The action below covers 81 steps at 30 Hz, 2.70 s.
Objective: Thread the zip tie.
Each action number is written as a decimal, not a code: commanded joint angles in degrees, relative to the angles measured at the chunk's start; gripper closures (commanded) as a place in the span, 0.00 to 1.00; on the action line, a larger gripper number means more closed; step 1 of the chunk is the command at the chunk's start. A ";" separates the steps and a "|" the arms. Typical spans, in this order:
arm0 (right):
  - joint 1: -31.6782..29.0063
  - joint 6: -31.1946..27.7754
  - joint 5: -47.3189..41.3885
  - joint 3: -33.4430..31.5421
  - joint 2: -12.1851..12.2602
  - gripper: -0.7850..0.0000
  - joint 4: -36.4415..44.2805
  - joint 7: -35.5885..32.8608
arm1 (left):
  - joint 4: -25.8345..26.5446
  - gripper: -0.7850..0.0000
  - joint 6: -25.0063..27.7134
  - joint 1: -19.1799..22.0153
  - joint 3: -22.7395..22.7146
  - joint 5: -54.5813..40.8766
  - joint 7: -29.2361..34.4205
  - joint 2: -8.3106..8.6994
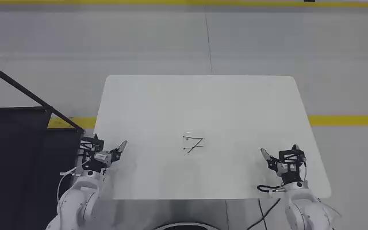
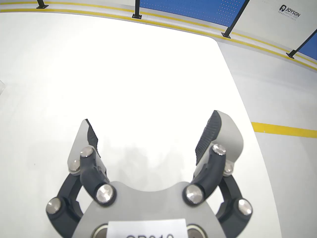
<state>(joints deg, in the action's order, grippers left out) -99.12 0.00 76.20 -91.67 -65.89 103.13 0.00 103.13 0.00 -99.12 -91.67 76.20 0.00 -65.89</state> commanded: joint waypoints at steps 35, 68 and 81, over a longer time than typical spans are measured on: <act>0.00 0.00 0.00 0.00 0.00 0.00 0.00 0.00 | 1.35 0.00 16.04 19.86 7.93 -42.45 45.33 0.33; 0.00 0.00 0.00 0.00 0.00 0.00 0.00 0.00 | -6.53 0.00 -0.86 33.60 19.11 -59.23 56.32 -0.82; 0.00 0.00 0.00 0.00 0.00 0.00 0.00 0.00 | -8.04 0.00 -4.83 33.88 20.42 -60.16 53.29 -1.09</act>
<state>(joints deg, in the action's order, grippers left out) -99.12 0.00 76.20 -91.67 -65.89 103.13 0.00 95.48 -3.68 -65.59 -71.66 16.14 53.88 -66.88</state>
